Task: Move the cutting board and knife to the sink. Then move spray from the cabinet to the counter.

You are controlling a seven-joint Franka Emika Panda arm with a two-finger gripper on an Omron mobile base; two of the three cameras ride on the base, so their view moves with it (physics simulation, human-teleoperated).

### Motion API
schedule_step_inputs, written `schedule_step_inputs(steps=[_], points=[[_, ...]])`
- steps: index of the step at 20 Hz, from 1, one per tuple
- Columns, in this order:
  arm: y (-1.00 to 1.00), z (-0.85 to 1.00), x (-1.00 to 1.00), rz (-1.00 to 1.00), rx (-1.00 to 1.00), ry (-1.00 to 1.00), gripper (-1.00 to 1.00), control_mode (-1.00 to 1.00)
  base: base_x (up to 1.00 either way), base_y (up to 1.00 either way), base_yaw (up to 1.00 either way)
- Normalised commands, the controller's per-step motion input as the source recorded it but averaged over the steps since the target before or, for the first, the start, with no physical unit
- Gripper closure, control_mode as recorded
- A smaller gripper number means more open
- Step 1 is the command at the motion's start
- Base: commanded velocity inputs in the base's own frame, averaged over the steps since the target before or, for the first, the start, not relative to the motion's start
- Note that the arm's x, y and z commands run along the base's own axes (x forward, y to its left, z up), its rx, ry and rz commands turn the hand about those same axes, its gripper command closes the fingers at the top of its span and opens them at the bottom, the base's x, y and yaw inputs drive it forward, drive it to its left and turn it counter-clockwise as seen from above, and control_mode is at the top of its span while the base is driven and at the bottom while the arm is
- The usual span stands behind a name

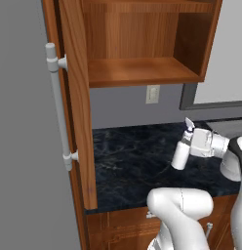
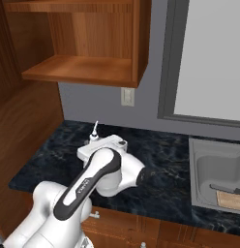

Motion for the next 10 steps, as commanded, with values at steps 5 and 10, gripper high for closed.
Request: schedule_step_inputs(steps=[5,10], points=[[0.0,-0.36,0.12,0.0,0.0,0.0,1.0,-1.0,0.0,0.0,0.0],[0.0,-0.37,0.06,0.0,0.0,0.0,1.0,-1.0,0.0,0.0,0.0]])
